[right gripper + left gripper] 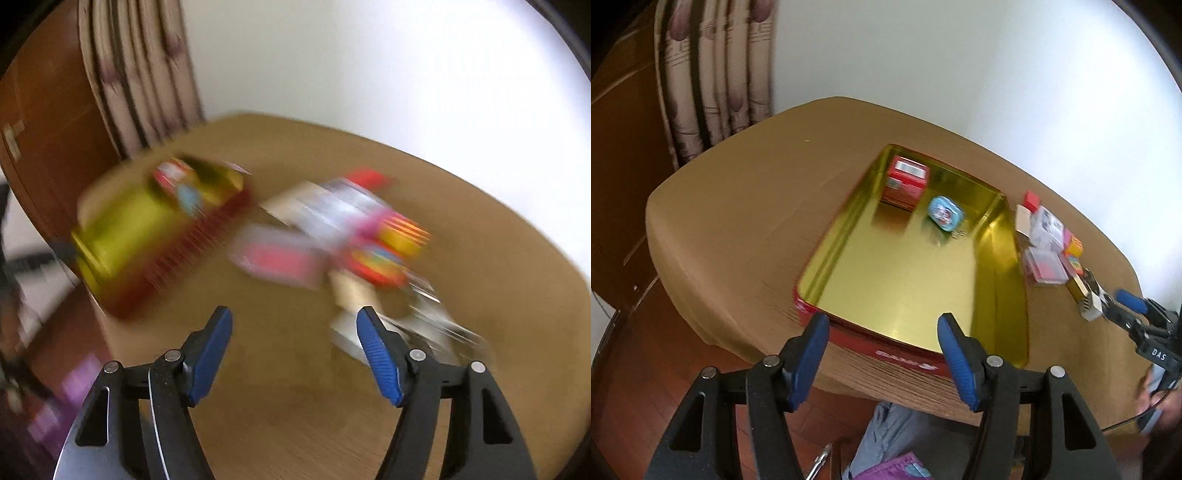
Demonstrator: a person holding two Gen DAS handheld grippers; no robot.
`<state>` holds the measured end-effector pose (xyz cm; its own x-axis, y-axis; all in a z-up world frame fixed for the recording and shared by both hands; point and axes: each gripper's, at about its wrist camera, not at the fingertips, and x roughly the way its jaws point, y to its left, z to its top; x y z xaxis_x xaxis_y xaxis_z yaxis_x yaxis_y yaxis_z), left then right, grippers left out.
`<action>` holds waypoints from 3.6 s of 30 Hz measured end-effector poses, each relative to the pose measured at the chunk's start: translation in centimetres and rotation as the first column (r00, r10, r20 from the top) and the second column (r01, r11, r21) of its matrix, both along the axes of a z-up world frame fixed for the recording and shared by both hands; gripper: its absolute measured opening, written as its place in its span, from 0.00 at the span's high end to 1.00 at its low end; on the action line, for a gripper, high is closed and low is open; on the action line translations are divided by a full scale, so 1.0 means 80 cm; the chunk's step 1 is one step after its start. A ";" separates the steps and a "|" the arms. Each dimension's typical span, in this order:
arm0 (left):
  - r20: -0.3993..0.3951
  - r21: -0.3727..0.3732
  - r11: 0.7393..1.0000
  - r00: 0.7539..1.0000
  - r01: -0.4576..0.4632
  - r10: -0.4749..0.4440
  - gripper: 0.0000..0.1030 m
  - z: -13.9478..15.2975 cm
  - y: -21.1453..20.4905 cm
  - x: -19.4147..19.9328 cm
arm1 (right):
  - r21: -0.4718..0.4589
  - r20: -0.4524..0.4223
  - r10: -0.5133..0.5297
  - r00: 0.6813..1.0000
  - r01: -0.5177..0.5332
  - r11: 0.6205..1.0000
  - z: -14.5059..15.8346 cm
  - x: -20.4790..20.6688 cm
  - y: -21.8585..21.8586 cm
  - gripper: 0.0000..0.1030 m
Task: Organize rigid objects
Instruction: 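Reach and grasp the silver spring clip with the right tool, then grasp the white cube with left tool while right lifts the clip, then carry the white cube into the tray and open left while right carries clip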
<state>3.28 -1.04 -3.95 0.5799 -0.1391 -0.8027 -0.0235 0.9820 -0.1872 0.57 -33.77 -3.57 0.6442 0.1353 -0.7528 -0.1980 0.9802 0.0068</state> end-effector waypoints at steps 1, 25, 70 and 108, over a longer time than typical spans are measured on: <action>0.001 0.003 1.000 1.000 0.008 -0.008 0.39 0.000 -0.004 -0.002 | -0.030 -0.019 -0.021 1.000 0.020 0.999 -0.002 -0.005 -0.025 0.35; -0.008 0.107 0.938 0.944 0.329 -0.330 0.39 0.041 -0.175 -0.012 | -0.258 -0.291 0.030 0.956 -0.108 0.960 -0.073 0.064 -0.087 0.92; -0.208 0.034 0.846 0.831 0.533 -0.515 0.71 -0.014 -0.389 0.066 | 0.236 -0.253 -0.270 0.929 0.330 0.914 -0.092 -0.122 -0.245 0.93; -0.131 0.099 0.968 0.967 0.231 -0.218 0.71 0.061 -0.079 0.089 | 0.228 -0.146 -0.101 0.984 0.133 0.965 0.023 -0.068 -0.098 0.97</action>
